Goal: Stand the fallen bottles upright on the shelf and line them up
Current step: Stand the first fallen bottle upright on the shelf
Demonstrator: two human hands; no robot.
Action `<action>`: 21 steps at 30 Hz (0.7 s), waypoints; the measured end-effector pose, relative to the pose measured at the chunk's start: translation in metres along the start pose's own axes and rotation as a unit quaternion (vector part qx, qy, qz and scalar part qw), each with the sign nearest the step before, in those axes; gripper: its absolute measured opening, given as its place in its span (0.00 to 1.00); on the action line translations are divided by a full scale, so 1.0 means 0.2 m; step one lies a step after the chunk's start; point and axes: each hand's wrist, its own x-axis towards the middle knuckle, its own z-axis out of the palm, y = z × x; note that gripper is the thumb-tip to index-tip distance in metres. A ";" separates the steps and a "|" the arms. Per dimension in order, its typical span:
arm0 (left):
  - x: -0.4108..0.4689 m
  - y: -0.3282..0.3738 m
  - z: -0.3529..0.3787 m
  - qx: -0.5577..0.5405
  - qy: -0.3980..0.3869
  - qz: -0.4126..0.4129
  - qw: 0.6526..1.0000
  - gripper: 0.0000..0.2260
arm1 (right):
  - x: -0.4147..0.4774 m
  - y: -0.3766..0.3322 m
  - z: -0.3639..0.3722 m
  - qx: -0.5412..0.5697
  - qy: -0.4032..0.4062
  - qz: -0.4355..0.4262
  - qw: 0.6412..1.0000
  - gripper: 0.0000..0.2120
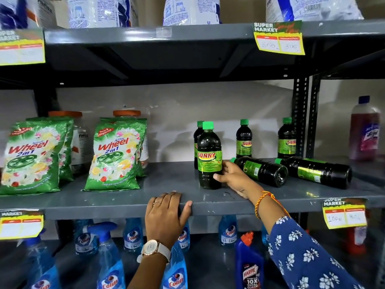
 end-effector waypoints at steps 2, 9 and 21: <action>0.00 0.00 0.00 0.001 -0.002 -0.002 1.000 0.19 | 0.00 0.00 0.01 -0.003 -0.007 -0.003 1.000 0.16; 0.00 0.00 0.01 -0.006 0.006 -0.009 1.000 0.19 | 0.03 0.04 0.00 -0.071 0.026 -0.005 0.997 0.21; 0.00 0.02 -0.02 -0.009 -0.039 -0.023 0.999 0.21 | -0.08 -0.02 0.03 -0.139 0.016 -0.023 0.990 0.23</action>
